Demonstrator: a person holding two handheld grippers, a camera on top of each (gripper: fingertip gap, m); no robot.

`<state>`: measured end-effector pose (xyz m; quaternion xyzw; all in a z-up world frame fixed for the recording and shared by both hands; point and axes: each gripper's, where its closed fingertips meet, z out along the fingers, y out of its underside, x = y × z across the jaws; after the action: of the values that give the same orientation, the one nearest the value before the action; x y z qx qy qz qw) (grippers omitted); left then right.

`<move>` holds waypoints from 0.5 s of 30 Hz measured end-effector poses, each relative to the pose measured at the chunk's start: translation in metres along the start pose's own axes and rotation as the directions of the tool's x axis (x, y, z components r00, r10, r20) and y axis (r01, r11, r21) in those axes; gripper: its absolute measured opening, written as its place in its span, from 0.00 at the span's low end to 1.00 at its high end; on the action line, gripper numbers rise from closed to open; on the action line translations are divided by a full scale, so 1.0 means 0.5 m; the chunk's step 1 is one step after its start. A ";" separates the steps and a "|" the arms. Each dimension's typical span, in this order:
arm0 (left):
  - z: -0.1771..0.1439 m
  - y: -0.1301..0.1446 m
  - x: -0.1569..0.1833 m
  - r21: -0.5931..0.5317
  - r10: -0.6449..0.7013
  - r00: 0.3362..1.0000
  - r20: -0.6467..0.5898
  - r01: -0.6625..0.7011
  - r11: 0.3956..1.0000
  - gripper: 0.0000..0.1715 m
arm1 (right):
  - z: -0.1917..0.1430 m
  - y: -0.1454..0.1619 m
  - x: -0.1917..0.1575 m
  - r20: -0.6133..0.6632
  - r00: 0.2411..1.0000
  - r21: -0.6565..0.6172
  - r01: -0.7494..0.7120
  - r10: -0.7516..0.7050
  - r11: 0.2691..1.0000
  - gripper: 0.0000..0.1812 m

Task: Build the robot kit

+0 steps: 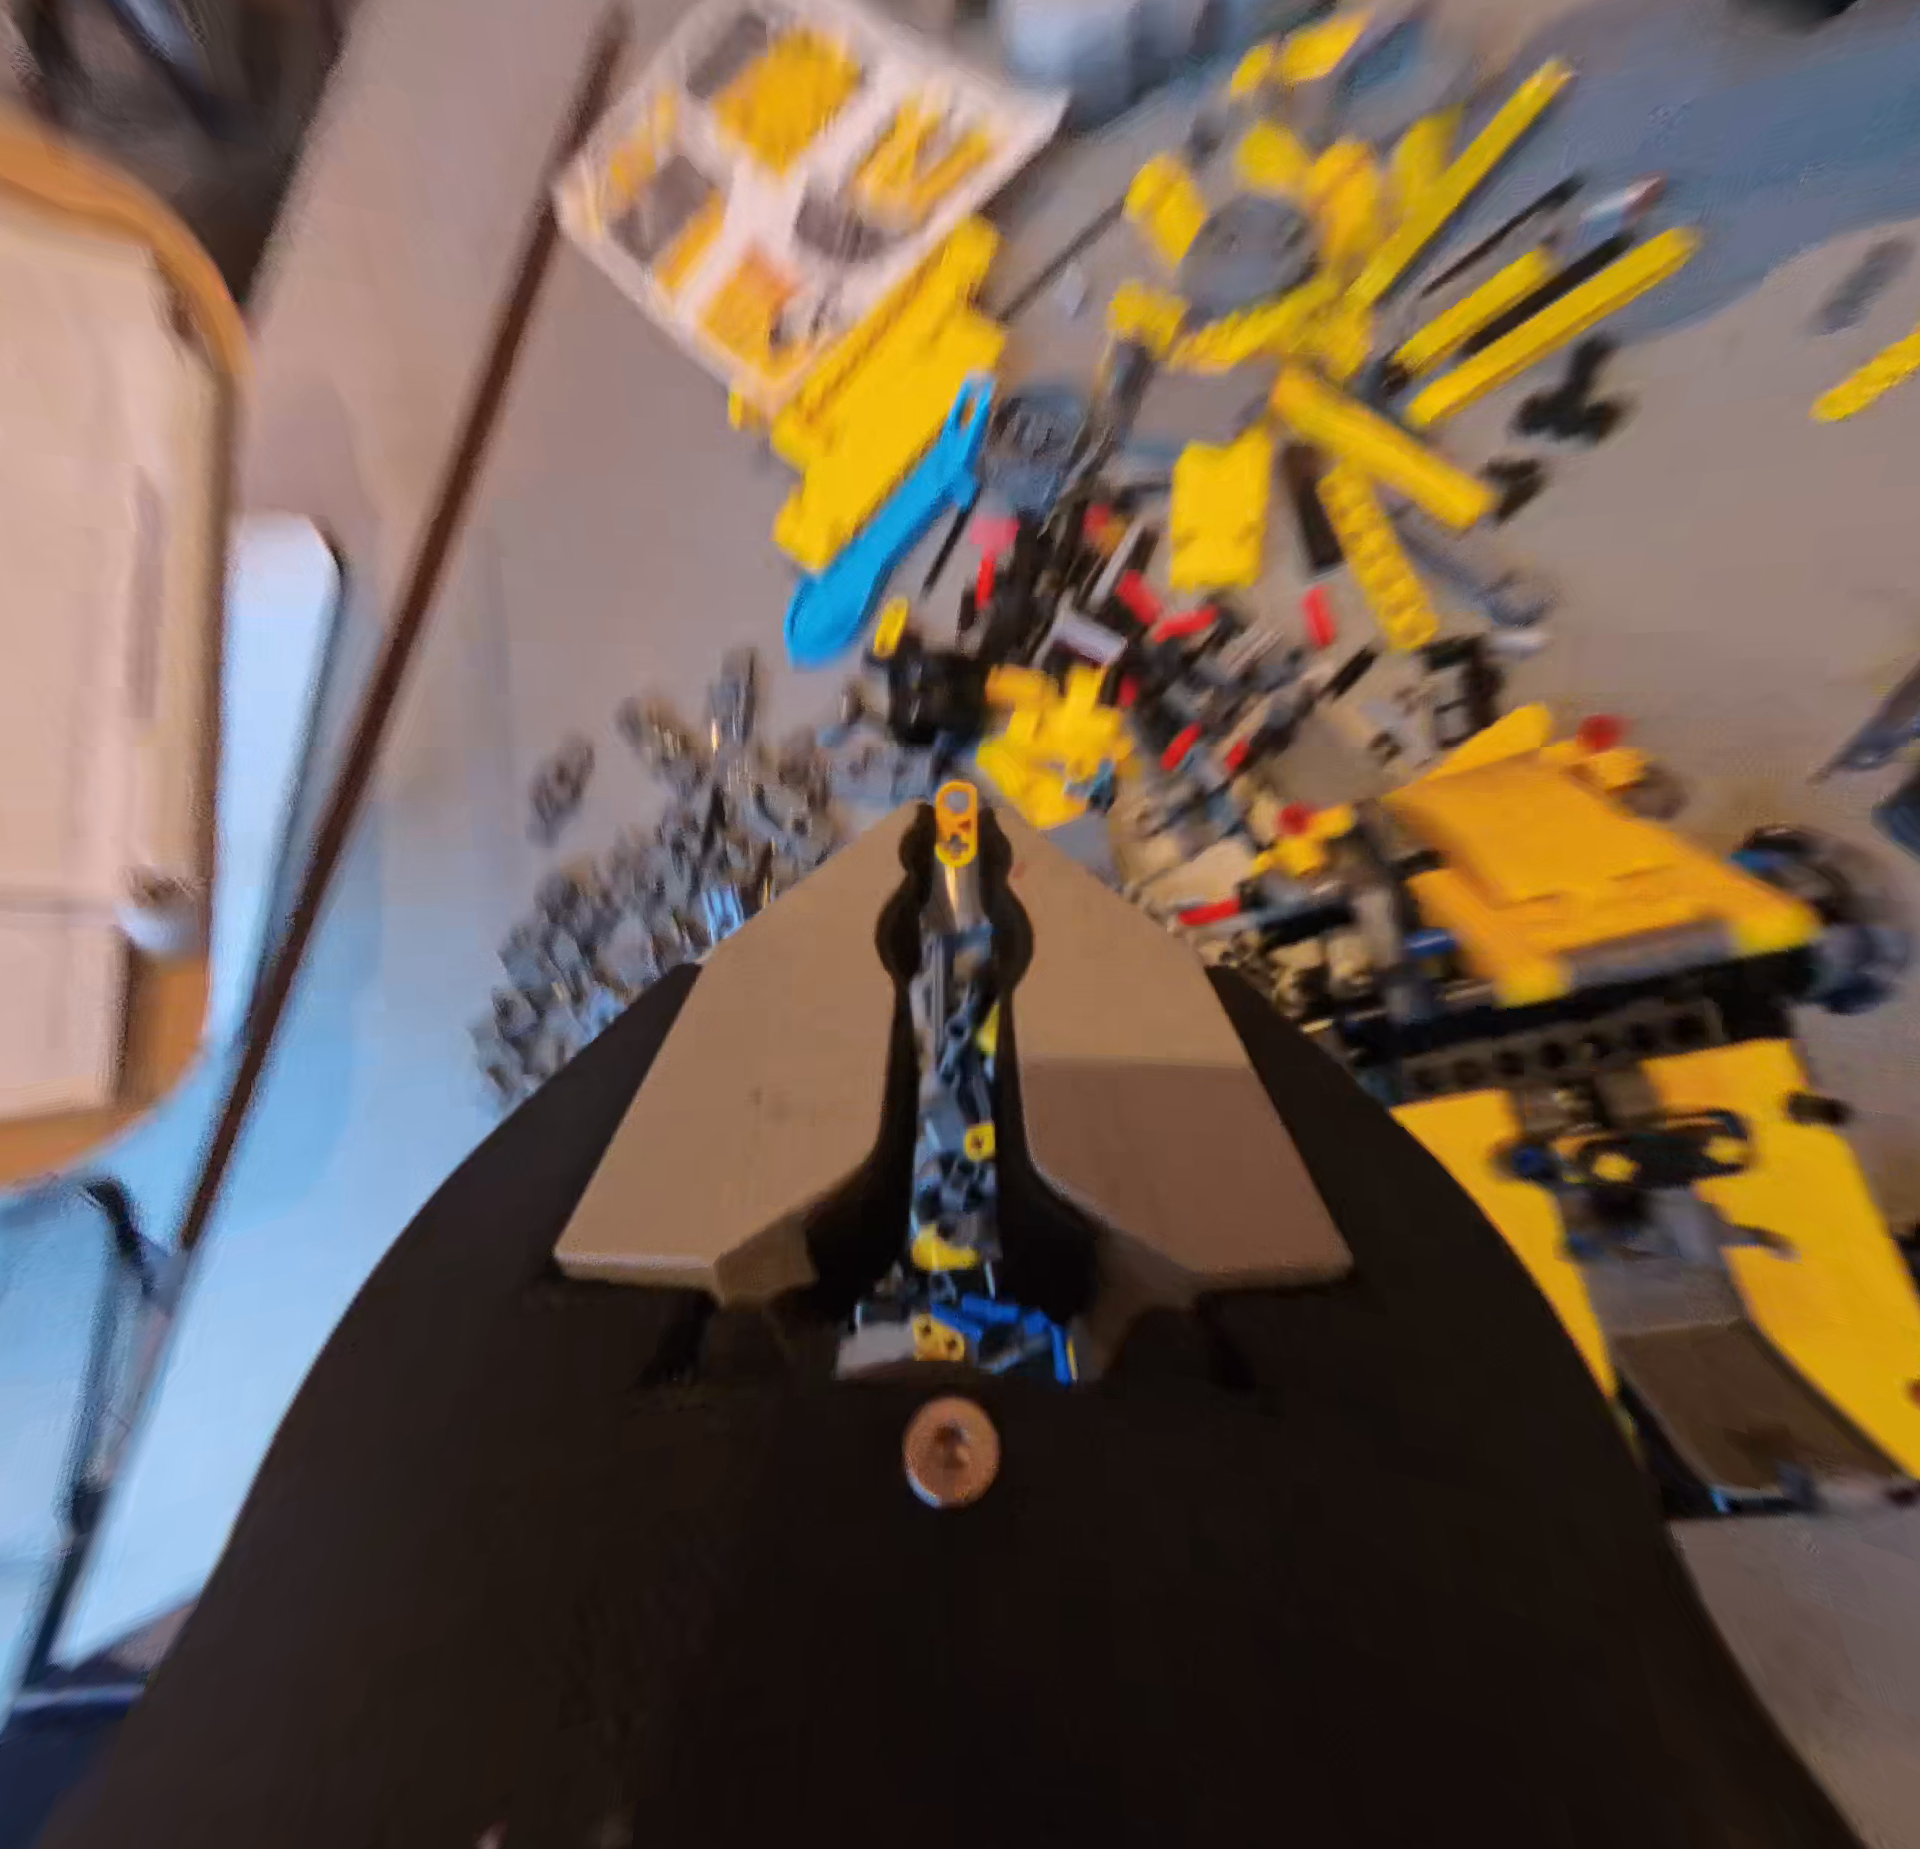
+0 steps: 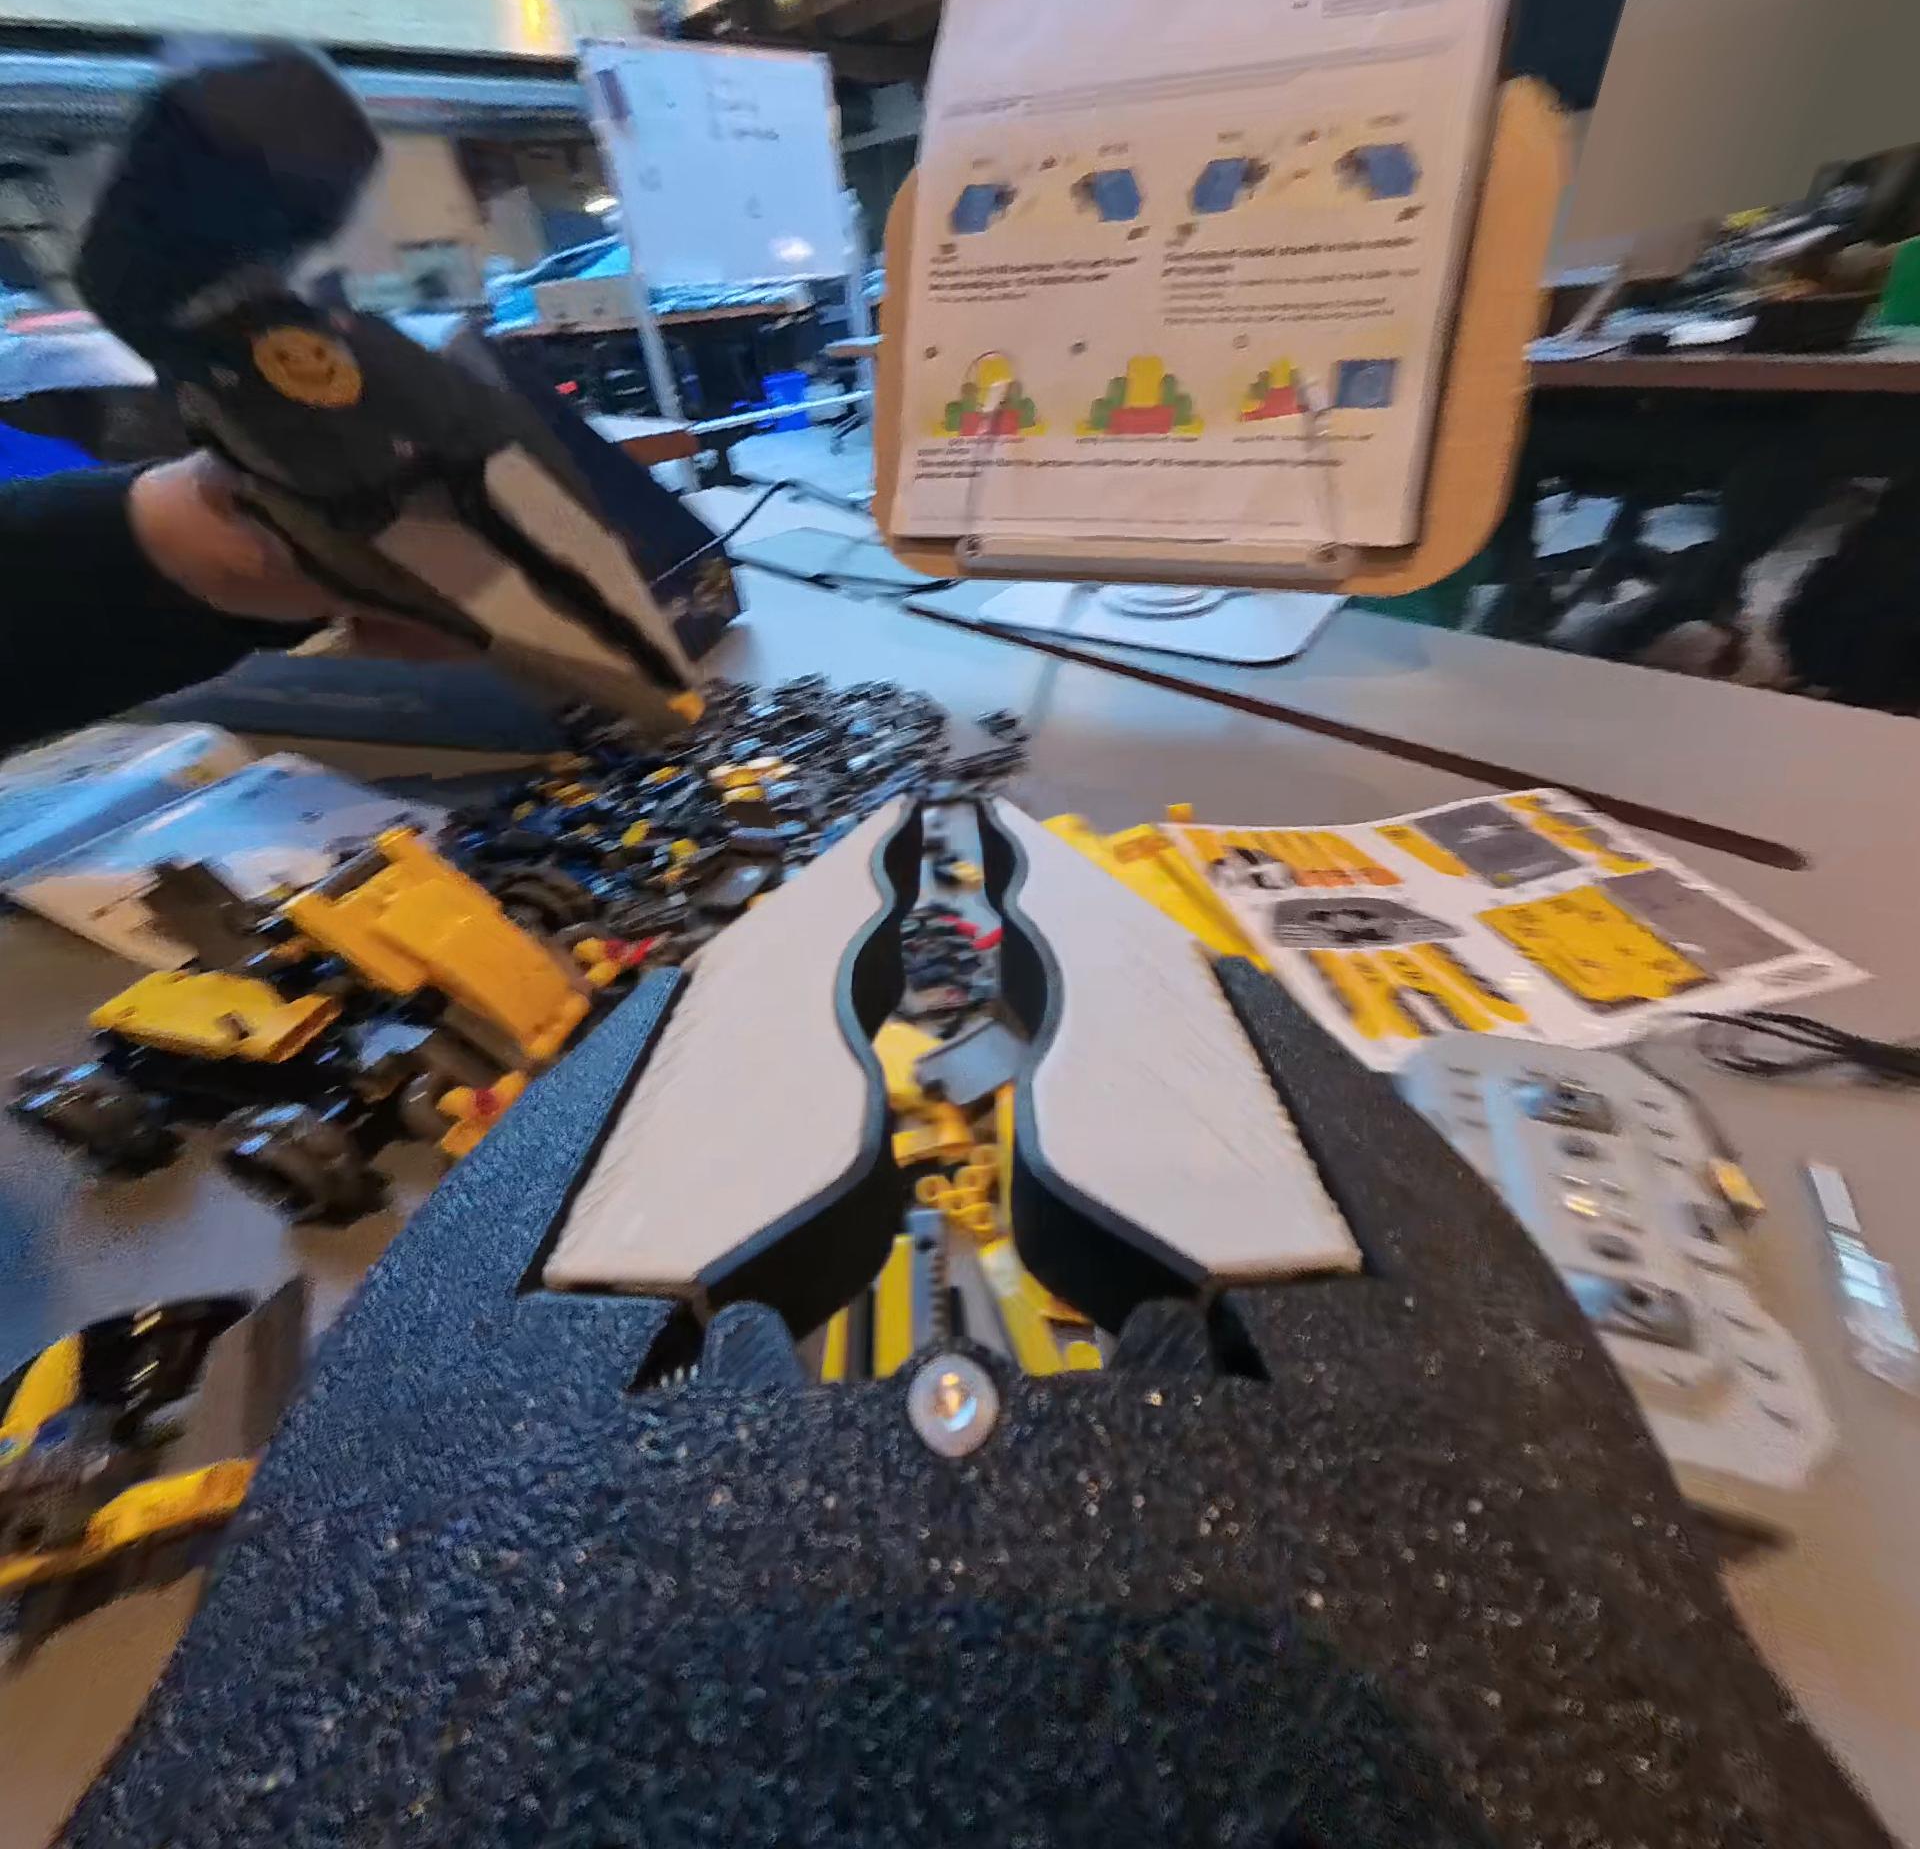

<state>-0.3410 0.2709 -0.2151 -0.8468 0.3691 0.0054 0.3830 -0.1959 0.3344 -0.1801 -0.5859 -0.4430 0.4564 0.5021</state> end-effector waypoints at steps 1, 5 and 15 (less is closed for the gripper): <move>-0.017 -0.034 0.021 0.064 0.072 0.997 0.031 -0.074 0.995 0.03 | 0.008 0.008 -0.027 0.075 0.997 -0.024 -0.014 0.016 1.000 0.06; -0.067 -0.134 0.113 0.190 0.275 0.945 0.179 -0.308 0.932 0.02 | 0.013 -0.009 -0.156 0.390 0.903 -0.057 -0.170 0.179 0.984 0.09; -0.094 -0.218 0.231 0.136 0.450 0.820 0.354 -0.521 0.843 0.03 | -0.032 -0.040 -0.242 0.504 0.798 -0.109 -0.321 0.330 0.941 0.11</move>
<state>-0.2015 0.2157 -0.1453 -0.6629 0.5074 0.1934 0.5154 -0.2047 0.2154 -0.1483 -0.5139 -0.4578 0.6718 0.2739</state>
